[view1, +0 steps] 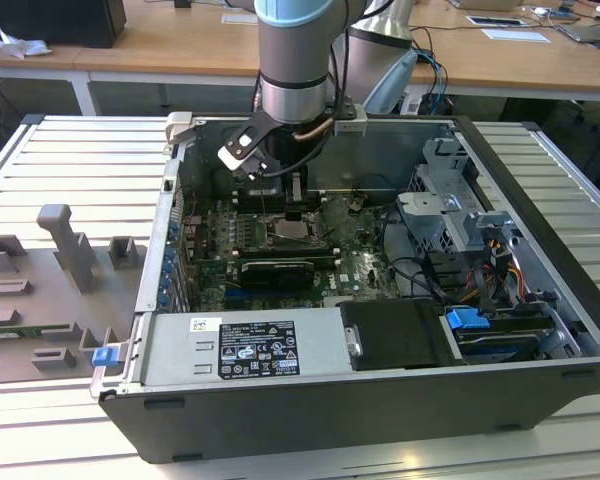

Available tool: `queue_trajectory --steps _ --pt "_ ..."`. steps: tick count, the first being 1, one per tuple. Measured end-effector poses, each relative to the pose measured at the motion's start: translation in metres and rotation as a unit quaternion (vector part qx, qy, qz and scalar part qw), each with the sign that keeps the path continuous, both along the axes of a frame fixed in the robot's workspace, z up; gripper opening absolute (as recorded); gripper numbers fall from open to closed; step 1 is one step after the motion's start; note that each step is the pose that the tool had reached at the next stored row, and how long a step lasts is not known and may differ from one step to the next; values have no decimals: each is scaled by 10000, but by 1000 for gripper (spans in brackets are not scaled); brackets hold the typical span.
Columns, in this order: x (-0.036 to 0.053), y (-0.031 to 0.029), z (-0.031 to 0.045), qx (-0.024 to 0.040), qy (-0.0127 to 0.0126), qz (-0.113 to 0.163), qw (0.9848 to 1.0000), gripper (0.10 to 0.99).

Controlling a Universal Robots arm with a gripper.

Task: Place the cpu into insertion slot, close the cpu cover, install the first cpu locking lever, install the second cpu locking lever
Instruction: 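Close the cpu cover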

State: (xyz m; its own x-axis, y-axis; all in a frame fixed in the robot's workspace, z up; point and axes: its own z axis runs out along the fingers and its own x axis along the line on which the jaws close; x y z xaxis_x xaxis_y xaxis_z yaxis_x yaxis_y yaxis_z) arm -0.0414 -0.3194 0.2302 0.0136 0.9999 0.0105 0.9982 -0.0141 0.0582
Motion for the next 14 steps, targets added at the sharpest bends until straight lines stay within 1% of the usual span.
queue_trajectory --steps 2,3,5,8,12,14 --pt "0 0 24 0 0 0 10000 106" --pt "0 0 48 0 0 0 10000 106" --pt "0 0 52 1 -1 0 10000 106" --pt "-2 0 85 1 0 1 10000 106" --pt "-2 1 142 1 0 0 10000 106" --pt "-2 2 191 1 0 1 10000 106"
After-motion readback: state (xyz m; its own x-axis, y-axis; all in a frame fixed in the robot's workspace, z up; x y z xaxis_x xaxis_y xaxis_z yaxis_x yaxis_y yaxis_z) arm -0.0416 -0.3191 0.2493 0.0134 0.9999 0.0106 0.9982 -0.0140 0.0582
